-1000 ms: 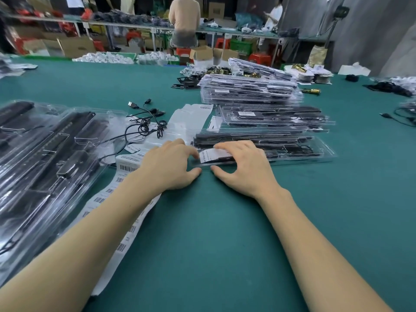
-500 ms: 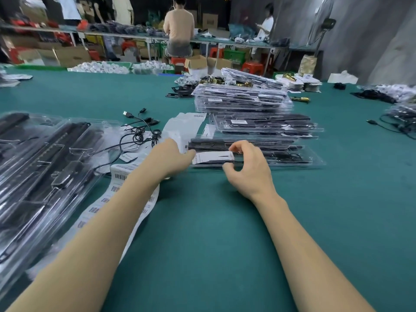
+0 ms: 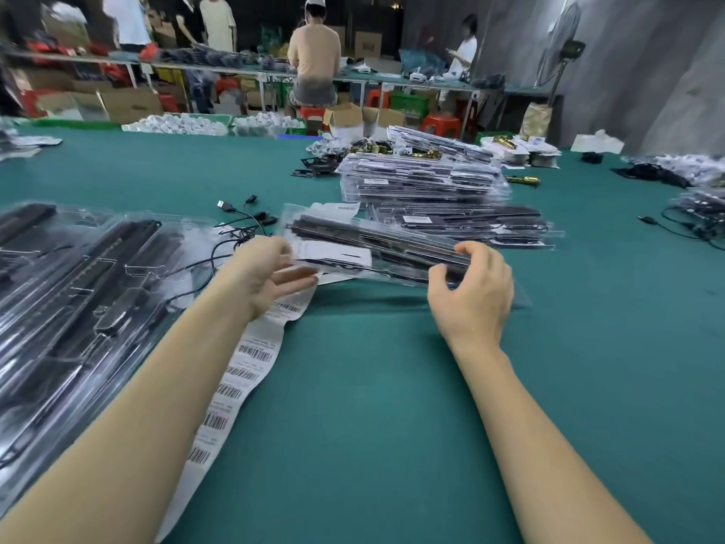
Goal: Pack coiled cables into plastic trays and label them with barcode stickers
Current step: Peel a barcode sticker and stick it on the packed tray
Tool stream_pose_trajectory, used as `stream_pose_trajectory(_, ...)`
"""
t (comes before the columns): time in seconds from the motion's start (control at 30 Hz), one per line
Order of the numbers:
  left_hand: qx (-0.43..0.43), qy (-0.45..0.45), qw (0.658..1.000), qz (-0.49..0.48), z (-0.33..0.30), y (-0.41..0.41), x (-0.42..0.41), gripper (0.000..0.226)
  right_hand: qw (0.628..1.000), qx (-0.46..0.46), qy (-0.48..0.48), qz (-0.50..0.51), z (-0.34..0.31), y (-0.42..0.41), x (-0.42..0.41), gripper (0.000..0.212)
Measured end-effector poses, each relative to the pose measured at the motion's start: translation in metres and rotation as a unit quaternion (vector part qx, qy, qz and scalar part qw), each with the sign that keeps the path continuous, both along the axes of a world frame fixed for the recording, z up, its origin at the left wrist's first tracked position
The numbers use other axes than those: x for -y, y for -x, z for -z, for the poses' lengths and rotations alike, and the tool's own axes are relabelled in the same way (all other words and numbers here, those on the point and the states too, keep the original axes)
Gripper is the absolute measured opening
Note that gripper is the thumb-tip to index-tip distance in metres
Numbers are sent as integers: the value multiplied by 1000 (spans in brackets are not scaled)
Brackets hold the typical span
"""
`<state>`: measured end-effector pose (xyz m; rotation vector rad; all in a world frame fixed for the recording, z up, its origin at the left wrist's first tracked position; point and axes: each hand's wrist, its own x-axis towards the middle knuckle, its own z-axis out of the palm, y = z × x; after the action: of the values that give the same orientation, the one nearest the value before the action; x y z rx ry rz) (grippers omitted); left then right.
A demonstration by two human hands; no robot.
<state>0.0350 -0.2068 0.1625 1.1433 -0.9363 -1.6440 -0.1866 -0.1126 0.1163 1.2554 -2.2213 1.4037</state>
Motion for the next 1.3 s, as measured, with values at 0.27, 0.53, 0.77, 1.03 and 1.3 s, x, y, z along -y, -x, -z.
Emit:
stream_pose_trajectory(0.27,-13,13,981,-194,5,-51,27,9,978,191,-85,2,2,22,5,42)
stream_pose_trajectory(0.53,-71,-9,983,-168,9,-49,25,14,864,497,34,-74,-14,37,6,7)
stream_pose_trajectory(0.77,-81,-15,985,-150,4,-51,24,12,755,635,101,-128,-22,36,3,5)
stream_pose_trajectory(1.03,-60,-17,988,-138,6,-45,15,17,767,630,85,-87,-25,40,0,7)
stream_pose_trajectory(1.3,2,-11,989,-150,13,-44,20,16,779,620,85,-45,-26,42,1,12)
